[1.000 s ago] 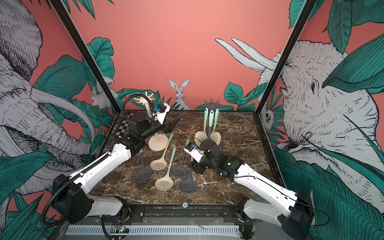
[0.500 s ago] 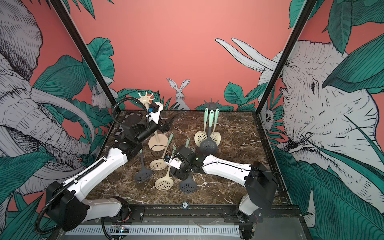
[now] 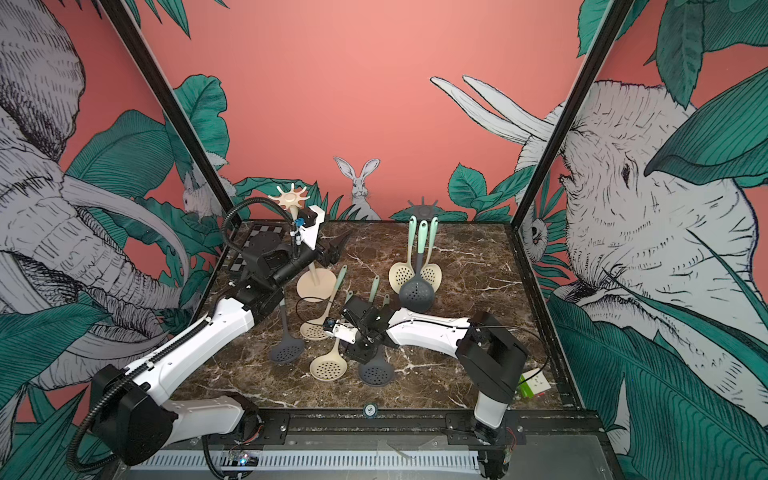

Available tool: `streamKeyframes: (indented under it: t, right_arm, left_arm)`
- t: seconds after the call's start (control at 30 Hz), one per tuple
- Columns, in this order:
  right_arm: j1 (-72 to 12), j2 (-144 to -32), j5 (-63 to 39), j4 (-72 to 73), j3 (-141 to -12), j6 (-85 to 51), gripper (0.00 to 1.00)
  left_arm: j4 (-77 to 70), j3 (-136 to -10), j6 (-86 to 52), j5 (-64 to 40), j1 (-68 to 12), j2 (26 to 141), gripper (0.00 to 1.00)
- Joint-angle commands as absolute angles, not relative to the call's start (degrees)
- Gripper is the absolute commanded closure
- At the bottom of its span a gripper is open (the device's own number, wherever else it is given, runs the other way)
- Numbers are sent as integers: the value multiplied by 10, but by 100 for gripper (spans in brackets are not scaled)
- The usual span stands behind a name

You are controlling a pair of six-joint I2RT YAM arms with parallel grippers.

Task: Hang the skimmer on the kitchen utensil rack
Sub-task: Pick up the skimmer from the center of the board.

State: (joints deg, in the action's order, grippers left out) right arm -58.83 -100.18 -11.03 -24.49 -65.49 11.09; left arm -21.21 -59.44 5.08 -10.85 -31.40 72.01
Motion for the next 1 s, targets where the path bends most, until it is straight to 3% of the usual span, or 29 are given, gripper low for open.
streamKeyframes:
  t: [0.0, 0.07, 0.13, 0.23, 0.53, 0.77, 0.97]
  right_arm:
    - [-590, -1010, -88, -246, -662, 111, 56]
    - [-590, -995, -78, -226, -649, 106, 77]
    - [-590, -973, -71, -210, -637, 107, 90]
    - [-590, -934, -65, -206, -629, 120, 99]
    - [-611, -780, -27, -196, -618, 194, 100]
    - [-672, -702, 120, -200, -628, 295, 100]
    - [-731, -700, 265, -165, -624, 408, 100]
  left_arm:
    - [-229, -584, 50, -100, -311, 699, 25]
    - [-228, -584, 50, -100, -310, 697, 25]
    - [-224, -586, 51, -101, -309, 695, 25]
    - [-216, -593, 45, -103, -308, 693, 25]
    - [-152, -644, 12, -118, -306, 695, 27]
    - [-46, -732, -27, -155, -305, 737, 30]
    - [-10, -784, -50, -180, -305, 775, 33]
